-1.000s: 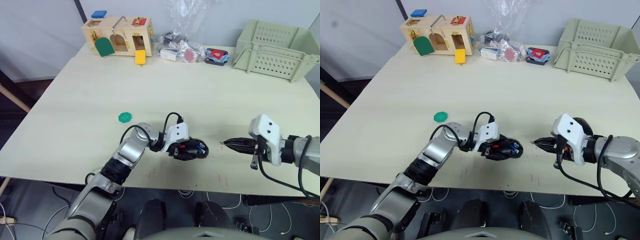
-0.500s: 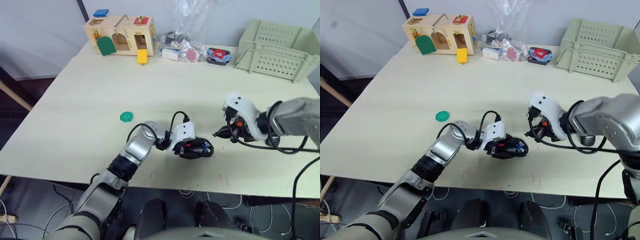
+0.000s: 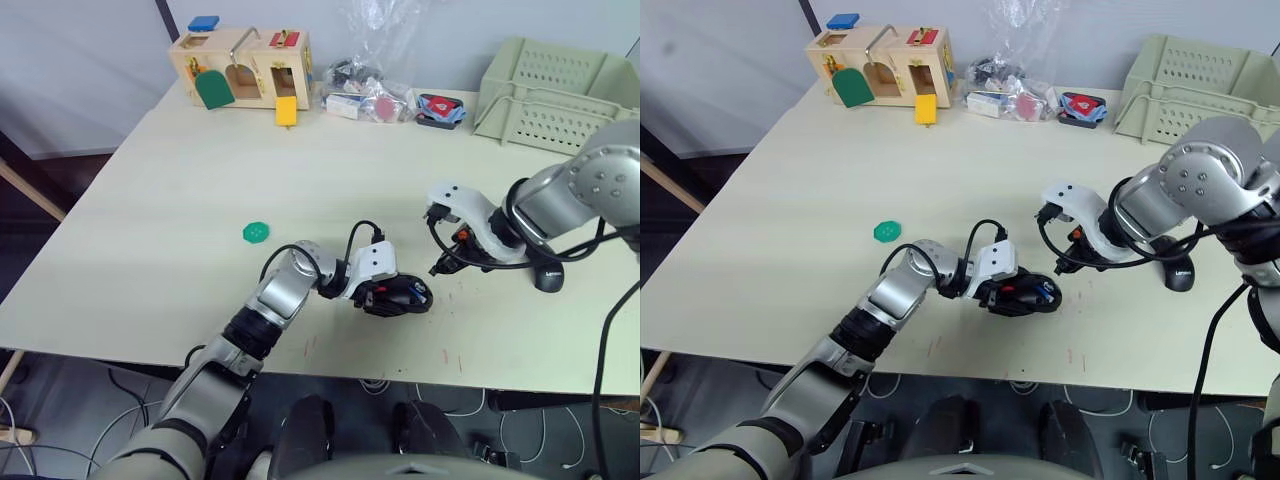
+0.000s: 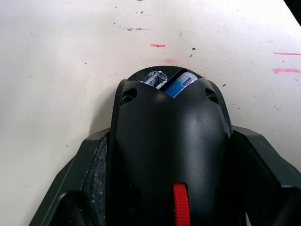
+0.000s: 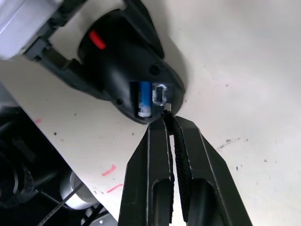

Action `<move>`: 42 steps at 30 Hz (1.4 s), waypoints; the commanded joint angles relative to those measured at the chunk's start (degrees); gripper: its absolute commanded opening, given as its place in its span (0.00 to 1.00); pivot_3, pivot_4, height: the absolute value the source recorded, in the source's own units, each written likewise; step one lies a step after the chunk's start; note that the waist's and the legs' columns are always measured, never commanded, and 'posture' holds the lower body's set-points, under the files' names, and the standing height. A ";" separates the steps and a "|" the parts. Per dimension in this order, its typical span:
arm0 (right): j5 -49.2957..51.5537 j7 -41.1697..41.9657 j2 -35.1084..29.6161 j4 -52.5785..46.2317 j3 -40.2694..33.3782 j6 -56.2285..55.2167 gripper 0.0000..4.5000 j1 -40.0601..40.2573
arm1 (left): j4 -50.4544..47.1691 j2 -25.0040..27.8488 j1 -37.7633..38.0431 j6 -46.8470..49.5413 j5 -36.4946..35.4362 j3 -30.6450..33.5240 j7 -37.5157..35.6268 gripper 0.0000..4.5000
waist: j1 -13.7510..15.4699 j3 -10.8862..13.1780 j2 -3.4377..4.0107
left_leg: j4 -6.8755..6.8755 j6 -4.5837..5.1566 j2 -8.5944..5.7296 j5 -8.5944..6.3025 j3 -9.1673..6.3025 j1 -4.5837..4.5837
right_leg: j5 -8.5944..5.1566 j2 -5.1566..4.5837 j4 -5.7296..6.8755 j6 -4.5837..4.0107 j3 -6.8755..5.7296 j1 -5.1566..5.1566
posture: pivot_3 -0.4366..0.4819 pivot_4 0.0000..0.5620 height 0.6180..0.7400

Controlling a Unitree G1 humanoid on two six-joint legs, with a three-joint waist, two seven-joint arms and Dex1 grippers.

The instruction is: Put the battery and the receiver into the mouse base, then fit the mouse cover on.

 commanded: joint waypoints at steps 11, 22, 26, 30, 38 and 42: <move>23.33 -28.07 5.06 11.73 3.72 -3.76 0.00 -0.75 | -0.54 -0.59 0.01 2.96 1.37 -2.49 1.05 0.65 | -0.04 0.00 0.00 | 0.08 0.04 0.02 0.02 0.00 -0.03 | 0.37 0.00 -0.03 0.65 -0.02 0.01 | 0.48 0.27 1.00; 25.09 -30.96 6.47 13.13 3.58 -4.26 0.00 1.00 | -0.62 -0.35 0.24 3.93 1.37 -2.78 1.21 0.65 | -0.11 0.00 0.01 | 0.11 0.05 0.03 0.01 -0.02 -0.07 | 0.36 -0.02 -0.05 0.63 -0.02 0.00 | 0.48 0.27 1.00; 25.09 -31.46 7.10 13.21 2.90 -4.73 0.00 1.44 | -0.95 -0.40 0.23 4.51 1.14 -2.71 1.10 0.65 | -0.09 0.00 0.01 | 0.11 0.05 0.03 0.01 -0.02 -0.07 | 0.35 -0.02 -0.05 0.62 -0.02 0.00 | 0.48 0.27 1.00; 25.09 -32.37 7.53 13.47 2.43 -5.23 0.00 2.08 | -0.91 -0.10 0.37 4.28 1.29 -2.80 1.04 0.65 | -0.10 0.00 0.01 | 0.11 0.05 0.03 0.01 -0.02 -0.07 | 0.36 -0.02 -0.05 0.62 -0.02 0.01 | 0.48 0.27 1.00; 25.09 -33.19 8.27 13.94 1.99 -5.15 0.00 2.61 | -1.53 0.35 0.67 4.64 1.19 -2.94 0.71 0.65 | -0.15 0.00 0.01 | 0.11 0.06 0.06 0.01 -0.03 -0.07 | 0.34 -0.02 -0.05 0.60 -0.03 0.00 | 0.48 0.27 1.00; 25.09 -32.90 8.45 14.33 2.09 -4.85 0.00 2.56 | -1.41 0.50 0.66 4.69 1.14 -2.93 0.72 0.65 | -0.16 0.00 0.01 | 0.11 0.05 0.06 0.01 -0.02 -0.07 | 0.34 -0.02 -0.06 0.60 -0.03 0.00 | 0.48 0.27 1.00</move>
